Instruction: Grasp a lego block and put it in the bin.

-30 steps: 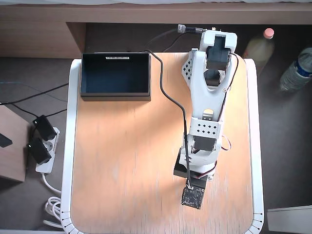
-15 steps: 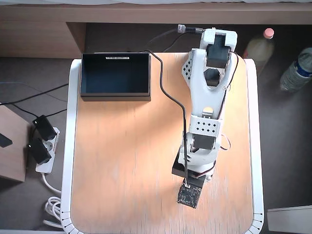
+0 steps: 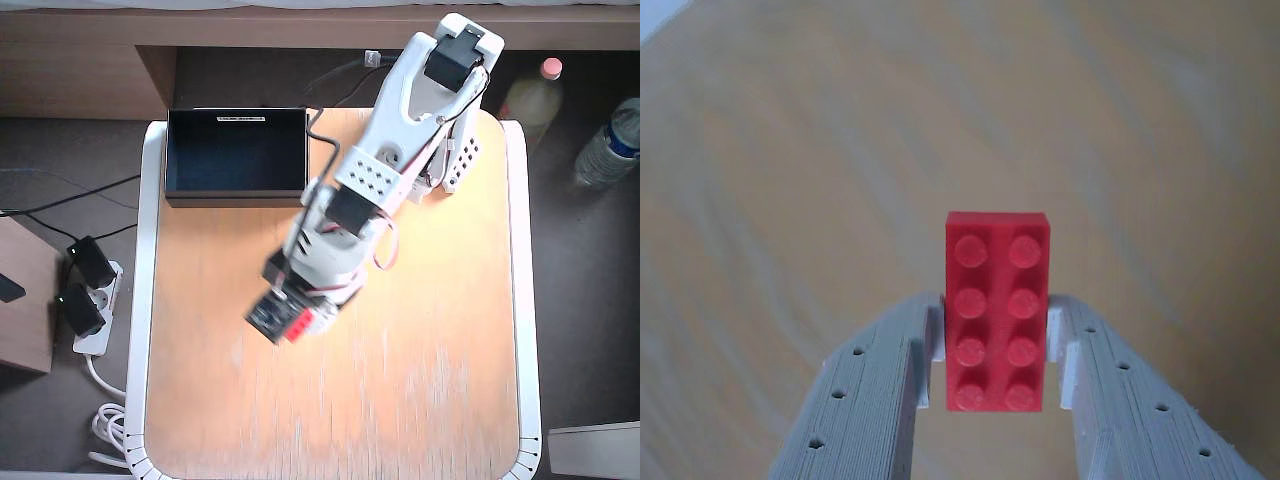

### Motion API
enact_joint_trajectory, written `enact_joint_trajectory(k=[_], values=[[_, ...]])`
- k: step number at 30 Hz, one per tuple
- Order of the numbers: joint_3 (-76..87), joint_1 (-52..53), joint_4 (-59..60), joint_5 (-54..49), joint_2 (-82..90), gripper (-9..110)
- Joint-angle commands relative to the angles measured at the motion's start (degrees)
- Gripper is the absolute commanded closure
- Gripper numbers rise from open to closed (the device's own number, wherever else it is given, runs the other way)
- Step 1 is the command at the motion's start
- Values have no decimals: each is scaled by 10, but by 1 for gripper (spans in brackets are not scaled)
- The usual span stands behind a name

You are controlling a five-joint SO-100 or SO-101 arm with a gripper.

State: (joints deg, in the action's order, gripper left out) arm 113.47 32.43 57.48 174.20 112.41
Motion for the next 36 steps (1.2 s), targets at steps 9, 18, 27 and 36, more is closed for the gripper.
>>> enact_joint_trajectory(k=[9,18,27,36], values=[[-171,251,130,38,83,101],[-170,418,203,80,84,101],[-168,521,248,113,37,101],[-168,551,186,120,-73,101]])
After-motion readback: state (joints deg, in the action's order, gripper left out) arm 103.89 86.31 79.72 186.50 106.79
